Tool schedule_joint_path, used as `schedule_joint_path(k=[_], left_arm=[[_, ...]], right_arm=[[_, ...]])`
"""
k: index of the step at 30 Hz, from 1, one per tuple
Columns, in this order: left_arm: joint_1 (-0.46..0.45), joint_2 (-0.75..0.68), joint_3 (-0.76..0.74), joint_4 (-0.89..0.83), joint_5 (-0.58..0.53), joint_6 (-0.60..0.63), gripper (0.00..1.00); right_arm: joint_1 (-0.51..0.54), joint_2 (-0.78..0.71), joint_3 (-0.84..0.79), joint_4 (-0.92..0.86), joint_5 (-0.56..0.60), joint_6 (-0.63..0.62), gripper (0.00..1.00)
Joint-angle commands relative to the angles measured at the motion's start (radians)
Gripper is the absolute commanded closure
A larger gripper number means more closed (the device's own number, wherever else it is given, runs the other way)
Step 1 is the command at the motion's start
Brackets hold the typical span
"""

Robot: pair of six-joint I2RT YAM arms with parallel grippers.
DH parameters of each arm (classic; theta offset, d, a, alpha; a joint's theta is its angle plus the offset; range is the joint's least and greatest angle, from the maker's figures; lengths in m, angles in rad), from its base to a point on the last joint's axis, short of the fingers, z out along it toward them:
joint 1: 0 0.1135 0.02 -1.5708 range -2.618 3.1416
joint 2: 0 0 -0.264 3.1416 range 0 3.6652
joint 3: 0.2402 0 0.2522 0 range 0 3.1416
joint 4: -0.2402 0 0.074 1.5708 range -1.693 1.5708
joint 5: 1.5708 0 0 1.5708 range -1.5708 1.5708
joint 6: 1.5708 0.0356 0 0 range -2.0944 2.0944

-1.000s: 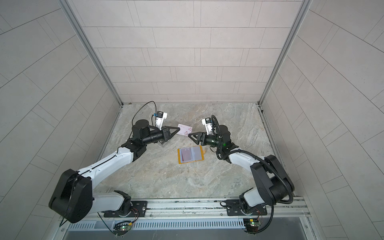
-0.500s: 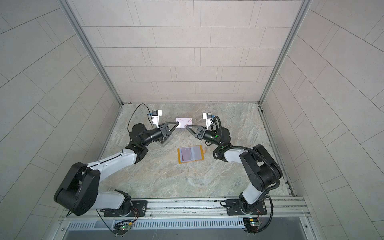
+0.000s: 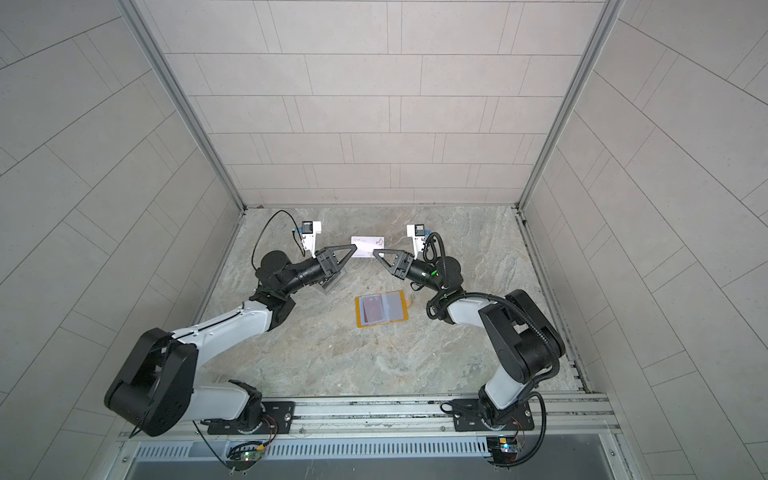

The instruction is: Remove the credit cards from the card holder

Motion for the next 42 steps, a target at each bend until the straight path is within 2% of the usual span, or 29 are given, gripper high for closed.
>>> schedule_joint_path(k=[1,7,10,13,15,18,23,26,28,30,33,37,40,42], left_arm=[[0.003,-0.019,-0.002,0.016,0.023,0.011,1.0],[0.004,-0.03,0.004,-0.035,0.039,0.041,1.0],[0.004,-0.048,0.018,-0.114,0.044,0.089,0.9],[0.002,-0.098,0.053,-0.343,0.006,0.23,0.8],[0.003,-0.14,0.08,-0.513,-0.041,0.337,0.69],[0.003,-0.199,0.113,-0.705,-0.065,0.473,0.51],[0.003,-0.247,0.18,-0.958,-0.082,0.623,0.43],[0.002,-0.253,0.241,-1.118,-0.111,0.704,0.42],[0.004,-0.258,0.284,-1.218,-0.109,0.756,0.41],[0.003,-0.264,0.321,-1.286,-0.074,0.785,0.38],[0.003,-0.274,0.367,-1.348,0.022,0.814,0.36],[0.003,-0.276,0.424,-1.452,0.098,0.883,0.34],[-0.003,-0.266,0.436,-1.478,0.161,0.89,0.36],[-0.013,-0.259,0.448,-1.505,0.179,0.907,0.38]], right_arm=[[0.002,-0.031,0.016,0.055,0.0,0.021,0.85],[0.002,-0.028,0.013,0.054,-0.001,0.018,0.97],[0.001,-0.024,0.011,0.054,-0.01,0.016,1.0],[-0.003,-0.025,0.017,0.012,-0.048,-0.012,1.0],[-0.005,-0.037,0.021,-0.055,-0.09,-0.057,1.0],[-0.006,-0.083,0.022,-0.21,-0.119,-0.167,1.0],[-0.003,-0.188,0.046,-0.569,-0.137,-0.403,1.0],[0.009,-0.27,0.122,-0.987,-0.122,-0.689,1.0],[0.033,-0.318,0.2,-1.318,-0.041,-0.887,1.0],[0.039,-0.343,0.246,-1.472,-0.022,-0.968,1.0],[0.041,-0.375,0.263,-1.544,-0.048,-1.016,1.0],[0.051,-0.388,0.28,-1.623,-0.095,-1.103,1.0],[0.068,-0.384,0.299,-1.686,-0.208,-1.183,1.0],[0.089,-0.384,0.315,-1.731,-0.24,-1.235,1.0]])
